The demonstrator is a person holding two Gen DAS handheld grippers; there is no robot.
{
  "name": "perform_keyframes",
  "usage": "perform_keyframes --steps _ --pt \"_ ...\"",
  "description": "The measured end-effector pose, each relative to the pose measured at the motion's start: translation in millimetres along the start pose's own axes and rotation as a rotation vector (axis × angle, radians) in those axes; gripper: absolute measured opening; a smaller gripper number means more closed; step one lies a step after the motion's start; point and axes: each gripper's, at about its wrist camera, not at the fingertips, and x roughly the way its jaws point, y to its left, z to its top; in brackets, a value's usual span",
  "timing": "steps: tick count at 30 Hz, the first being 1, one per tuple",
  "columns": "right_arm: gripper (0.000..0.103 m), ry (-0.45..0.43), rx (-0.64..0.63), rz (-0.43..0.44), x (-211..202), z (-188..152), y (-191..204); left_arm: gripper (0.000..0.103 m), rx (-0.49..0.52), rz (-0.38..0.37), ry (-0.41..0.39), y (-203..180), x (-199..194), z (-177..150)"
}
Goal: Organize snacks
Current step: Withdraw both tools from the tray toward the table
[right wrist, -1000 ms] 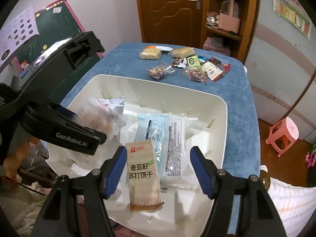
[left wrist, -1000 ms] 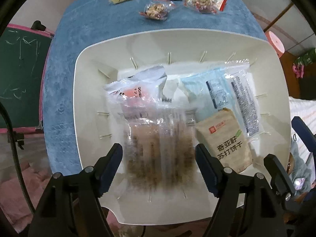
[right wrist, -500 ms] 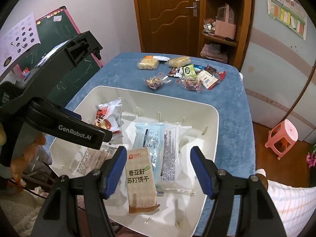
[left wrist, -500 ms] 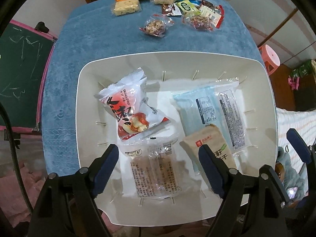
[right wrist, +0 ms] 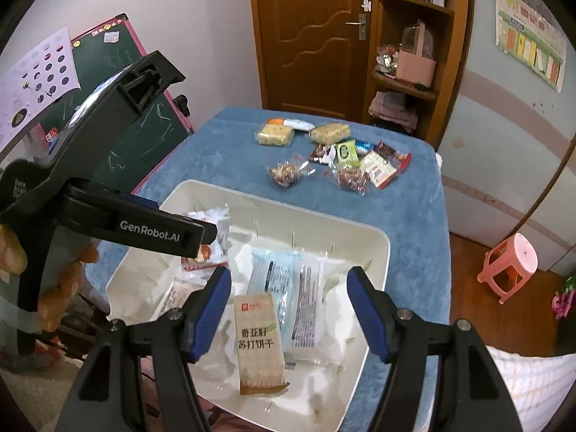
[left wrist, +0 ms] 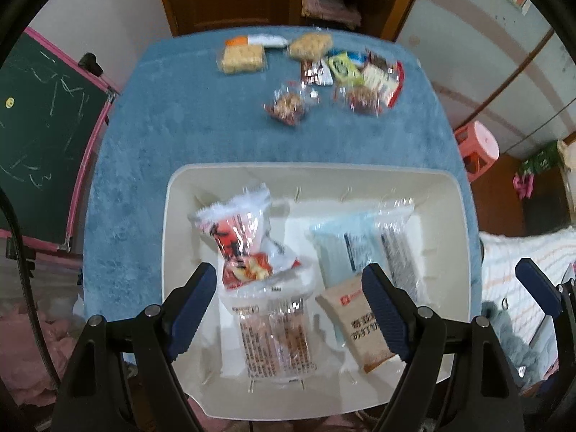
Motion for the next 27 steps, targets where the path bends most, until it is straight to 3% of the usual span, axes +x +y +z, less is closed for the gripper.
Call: perform_keyframes --steps 10,15,20,27 --pt "0.068 -0.004 -0.024 -0.018 -6 45 3 0.082 -0.048 -0.047 -0.118 20 -30 34" --pt "0.068 -0.002 -0.013 -0.045 1 72 -1 0.082 -0.043 -0.028 -0.174 26 -41 58" --pt "0.067 0.001 0.010 -0.091 11 102 -13 0.082 0.009 -0.005 -0.233 24 -47 91" --pt "0.067 0.001 0.061 -0.186 29 149 -50 0.082 0.042 -0.028 -0.283 26 -46 149"
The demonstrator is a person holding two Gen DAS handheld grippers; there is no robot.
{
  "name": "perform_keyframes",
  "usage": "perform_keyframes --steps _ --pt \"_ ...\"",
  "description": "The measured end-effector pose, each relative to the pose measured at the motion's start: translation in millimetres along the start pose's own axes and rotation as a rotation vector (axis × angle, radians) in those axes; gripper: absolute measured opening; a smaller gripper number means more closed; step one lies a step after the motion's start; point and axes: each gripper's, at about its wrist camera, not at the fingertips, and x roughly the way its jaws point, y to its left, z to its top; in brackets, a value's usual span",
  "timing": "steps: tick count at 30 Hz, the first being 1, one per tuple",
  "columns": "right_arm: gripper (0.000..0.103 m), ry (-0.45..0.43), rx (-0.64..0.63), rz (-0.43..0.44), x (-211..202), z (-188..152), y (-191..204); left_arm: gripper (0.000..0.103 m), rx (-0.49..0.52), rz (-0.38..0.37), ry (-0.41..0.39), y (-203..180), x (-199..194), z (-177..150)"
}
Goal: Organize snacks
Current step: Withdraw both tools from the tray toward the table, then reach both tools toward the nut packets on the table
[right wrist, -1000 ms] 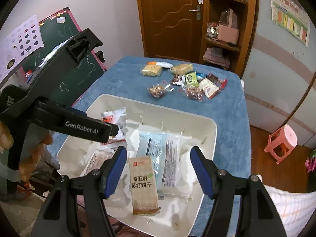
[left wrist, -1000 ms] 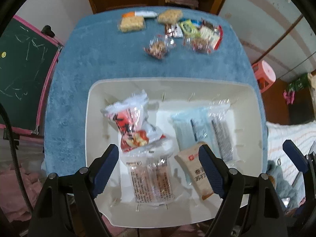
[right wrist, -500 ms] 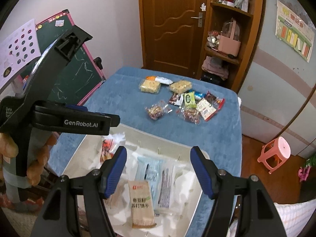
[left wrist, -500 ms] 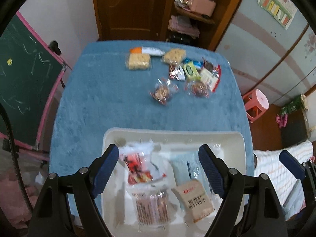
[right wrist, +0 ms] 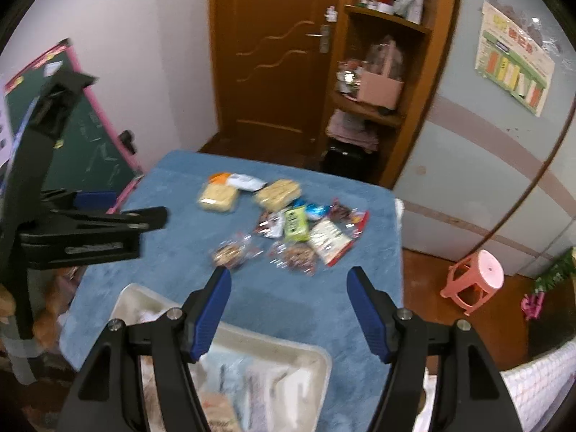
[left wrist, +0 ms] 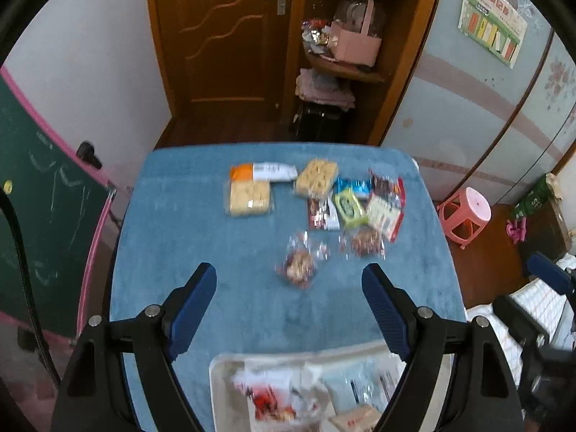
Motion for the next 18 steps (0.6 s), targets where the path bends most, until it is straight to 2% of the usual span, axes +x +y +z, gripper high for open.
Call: perform_keyframes --steps 6,11,18 --pt "0.067 0.027 0.071 -0.036 26 43 -37 0.082 0.011 0.032 -0.017 18 18 49" --pt "0.067 0.071 0.117 -0.044 55 71 -58 0.082 0.007 0.047 0.014 43 46 82" --pt "0.067 0.181 0.239 0.072 109 88 -62 0.082 -0.007 0.021 0.125 71 104 105"
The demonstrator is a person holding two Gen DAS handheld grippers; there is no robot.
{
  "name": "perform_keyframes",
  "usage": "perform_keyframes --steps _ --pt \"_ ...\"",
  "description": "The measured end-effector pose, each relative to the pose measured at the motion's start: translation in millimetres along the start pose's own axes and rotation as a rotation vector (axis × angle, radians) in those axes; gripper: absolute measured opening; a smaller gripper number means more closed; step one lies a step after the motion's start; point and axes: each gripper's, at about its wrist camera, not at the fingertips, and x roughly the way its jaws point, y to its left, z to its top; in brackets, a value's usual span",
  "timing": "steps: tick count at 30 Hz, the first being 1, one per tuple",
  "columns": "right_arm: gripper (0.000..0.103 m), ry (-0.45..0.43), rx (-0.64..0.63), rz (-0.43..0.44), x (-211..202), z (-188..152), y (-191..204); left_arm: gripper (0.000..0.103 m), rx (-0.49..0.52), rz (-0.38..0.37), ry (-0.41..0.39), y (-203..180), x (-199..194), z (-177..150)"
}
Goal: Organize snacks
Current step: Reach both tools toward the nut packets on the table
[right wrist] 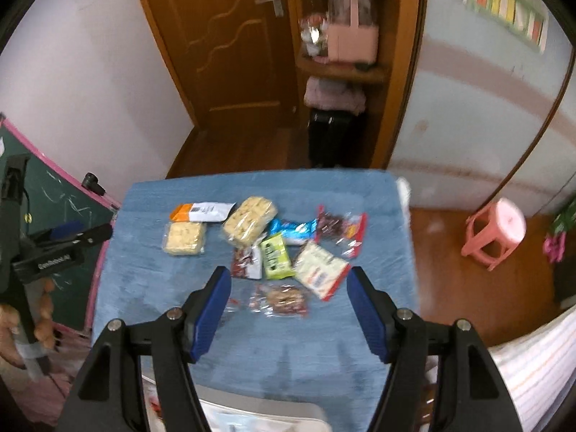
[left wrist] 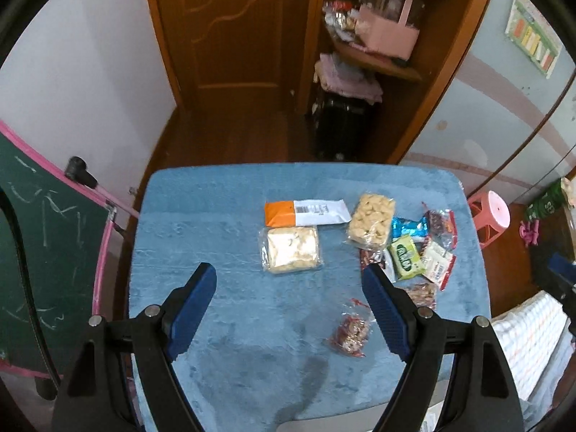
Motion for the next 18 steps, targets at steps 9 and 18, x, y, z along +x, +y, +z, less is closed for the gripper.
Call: perform_keyframes --steps 9,18 --pt "0.067 0.214 0.100 0.040 102 -16 34 0.082 0.132 0.005 0.109 0 58 1" --pt "0.067 0.278 0.077 -0.055 153 -22 55 0.082 0.301 -0.028 0.138 8 71 -6"
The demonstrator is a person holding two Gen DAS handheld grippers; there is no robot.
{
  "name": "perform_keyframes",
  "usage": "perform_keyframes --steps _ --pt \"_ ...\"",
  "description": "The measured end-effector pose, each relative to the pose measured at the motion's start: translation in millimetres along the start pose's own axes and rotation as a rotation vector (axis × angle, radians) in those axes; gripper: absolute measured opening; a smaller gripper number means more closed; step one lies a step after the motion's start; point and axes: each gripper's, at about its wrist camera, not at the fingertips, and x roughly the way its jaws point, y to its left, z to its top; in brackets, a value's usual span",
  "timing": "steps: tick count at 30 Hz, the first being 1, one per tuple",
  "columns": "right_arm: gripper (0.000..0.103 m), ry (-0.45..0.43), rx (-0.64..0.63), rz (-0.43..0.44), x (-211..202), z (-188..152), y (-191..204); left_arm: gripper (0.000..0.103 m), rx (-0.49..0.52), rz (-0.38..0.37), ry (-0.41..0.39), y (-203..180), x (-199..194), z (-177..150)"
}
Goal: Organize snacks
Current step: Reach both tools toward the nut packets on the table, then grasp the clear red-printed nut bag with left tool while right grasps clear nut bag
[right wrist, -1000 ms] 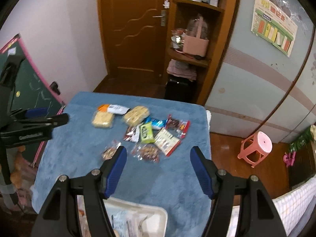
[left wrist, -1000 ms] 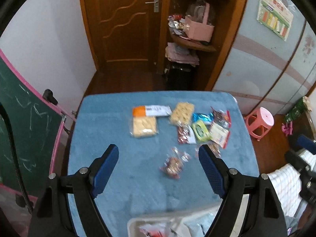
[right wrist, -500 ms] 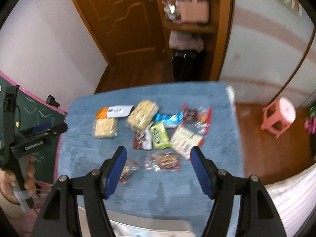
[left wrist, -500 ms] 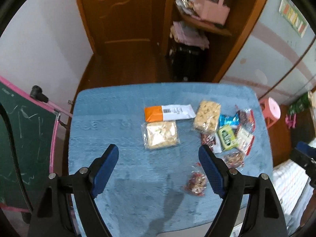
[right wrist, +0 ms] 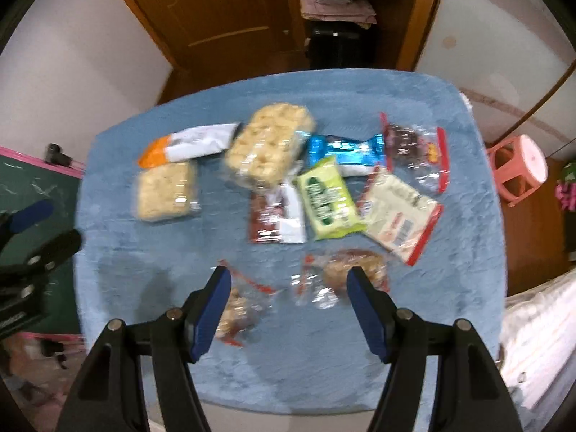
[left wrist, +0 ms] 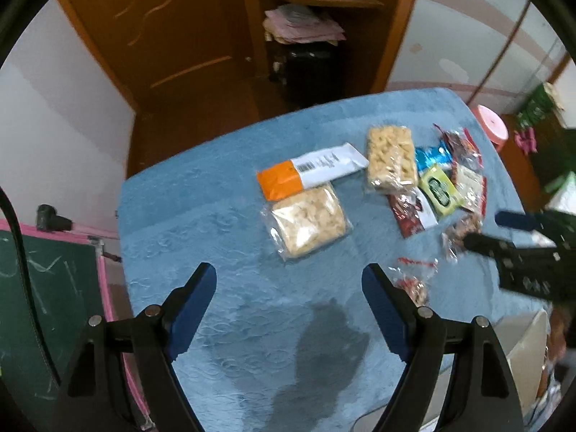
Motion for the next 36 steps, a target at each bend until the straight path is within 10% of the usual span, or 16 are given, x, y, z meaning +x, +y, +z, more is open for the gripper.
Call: perform_keyframes --steps 12,24,28,29,36 --pt "0.067 0.110 0.119 -0.054 45 -4 -75 0.082 0.119 -0.168 0.148 -93 74 -29" --pt "0.067 0.121 0.188 0.133 79 -8 -85 0.082 -0.007 -0.146 0.200 -118 121 -35" --pt "0.049 0.085 0.124 0.130 74 -9 -74 0.062 -0.080 -0.216 0.220 -112 125 -40" --pt "0.049 0.081 0.116 0.124 73 -10 -73 0.041 -0.085 -0.233 0.213 -113 123 -41" --pt "0.048 0.040 0.122 0.156 52 -21 -79 0.037 -0.119 -0.231 0.178 -107 99 -50"
